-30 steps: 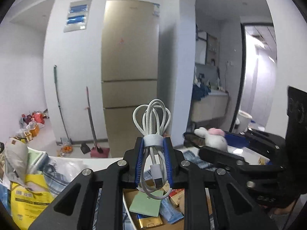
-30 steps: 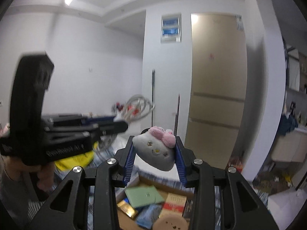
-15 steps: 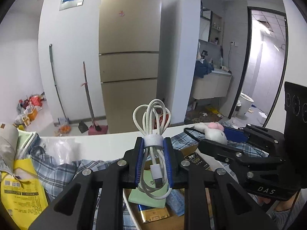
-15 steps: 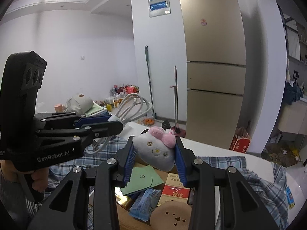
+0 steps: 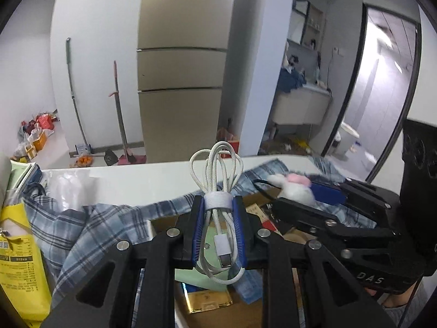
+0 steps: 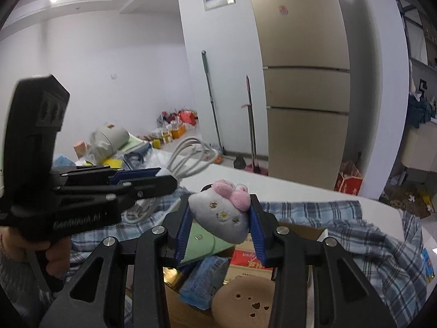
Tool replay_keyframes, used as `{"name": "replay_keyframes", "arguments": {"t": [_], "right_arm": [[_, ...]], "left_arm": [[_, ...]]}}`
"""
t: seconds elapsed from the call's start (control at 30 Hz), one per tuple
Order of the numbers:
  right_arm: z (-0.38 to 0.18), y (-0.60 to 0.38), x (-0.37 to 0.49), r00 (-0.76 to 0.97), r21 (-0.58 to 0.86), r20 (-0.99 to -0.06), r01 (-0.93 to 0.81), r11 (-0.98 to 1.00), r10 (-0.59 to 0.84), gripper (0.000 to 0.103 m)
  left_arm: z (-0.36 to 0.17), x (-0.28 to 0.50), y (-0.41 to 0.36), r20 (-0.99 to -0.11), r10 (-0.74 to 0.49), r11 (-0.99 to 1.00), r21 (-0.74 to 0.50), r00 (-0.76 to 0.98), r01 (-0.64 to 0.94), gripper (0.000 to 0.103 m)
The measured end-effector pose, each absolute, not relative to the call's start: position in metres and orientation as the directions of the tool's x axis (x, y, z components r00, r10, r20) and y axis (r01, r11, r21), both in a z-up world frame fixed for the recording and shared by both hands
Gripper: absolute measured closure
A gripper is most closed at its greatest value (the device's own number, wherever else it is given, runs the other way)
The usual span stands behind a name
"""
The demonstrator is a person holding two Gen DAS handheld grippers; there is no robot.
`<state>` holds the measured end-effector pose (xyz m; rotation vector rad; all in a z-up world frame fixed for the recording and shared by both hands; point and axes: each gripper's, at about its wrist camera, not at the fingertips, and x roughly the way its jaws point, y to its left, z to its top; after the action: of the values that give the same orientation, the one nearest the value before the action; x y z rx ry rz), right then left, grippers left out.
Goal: Organize soft objects
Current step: 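Lift the cable and bunny charm and carry them over the box, then lower both items into the box and open both grippers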
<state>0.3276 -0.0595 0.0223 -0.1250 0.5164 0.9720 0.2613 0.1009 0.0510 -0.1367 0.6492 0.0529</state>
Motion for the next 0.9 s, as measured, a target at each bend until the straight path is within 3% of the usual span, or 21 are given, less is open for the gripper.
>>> {"name": "replay_keyframes", "arguments": {"t": [0.43,0.47,0.53,0.6,0.67,0.77,0.9], "right_arm": [[0.016,-0.062,0.337,0.435,0.161,-0.507,-0.800,0.577,0.744,0.060],[0.016,-0.062,0.337,0.435,0.159,-0.507,-0.801,0.577,0.744,0.051],[0.016,-0.062,0.337,0.434,0.161,-0.511,-0.800,0.578,0.742,0.030],[0.018,-0.068,0.341,0.456,0.170,-0.500,-0.781,0.600,0.736,0.022],[0.021,-0.077,0.346,0.443,0.227,-0.475,-0.773,0.593,0.760,0.002],[0.026,-0.085,0.349,0.456,0.258,-0.454,-0.755,0.603,0.765,0.001],[0.036,-0.085,0.344,0.469,0.238,-0.449,-0.757,0.608,0.760,0.001]], "left_arm": [[0.026,0.277,0.098,-0.674,-0.055,0.982,-0.172,0.737,-0.084,0.078],[0.027,0.276,0.103,-0.675,-0.047,0.980,-0.174,0.736,-0.097,0.074],[0.030,0.272,0.112,-0.653,-0.039,0.977,-0.184,0.757,-0.108,0.029],[0.032,0.269,0.127,-0.632,-0.031,0.967,-0.215,0.774,-0.137,0.000],[0.034,0.263,0.145,-0.587,-0.104,0.944,-0.312,0.803,-0.105,0.000],[0.040,0.258,0.156,-0.557,-0.112,0.931,-0.349,0.823,-0.110,0.000],[0.055,0.249,0.149,-0.522,-0.036,0.953,-0.275,0.852,-0.129,0.000]]}}
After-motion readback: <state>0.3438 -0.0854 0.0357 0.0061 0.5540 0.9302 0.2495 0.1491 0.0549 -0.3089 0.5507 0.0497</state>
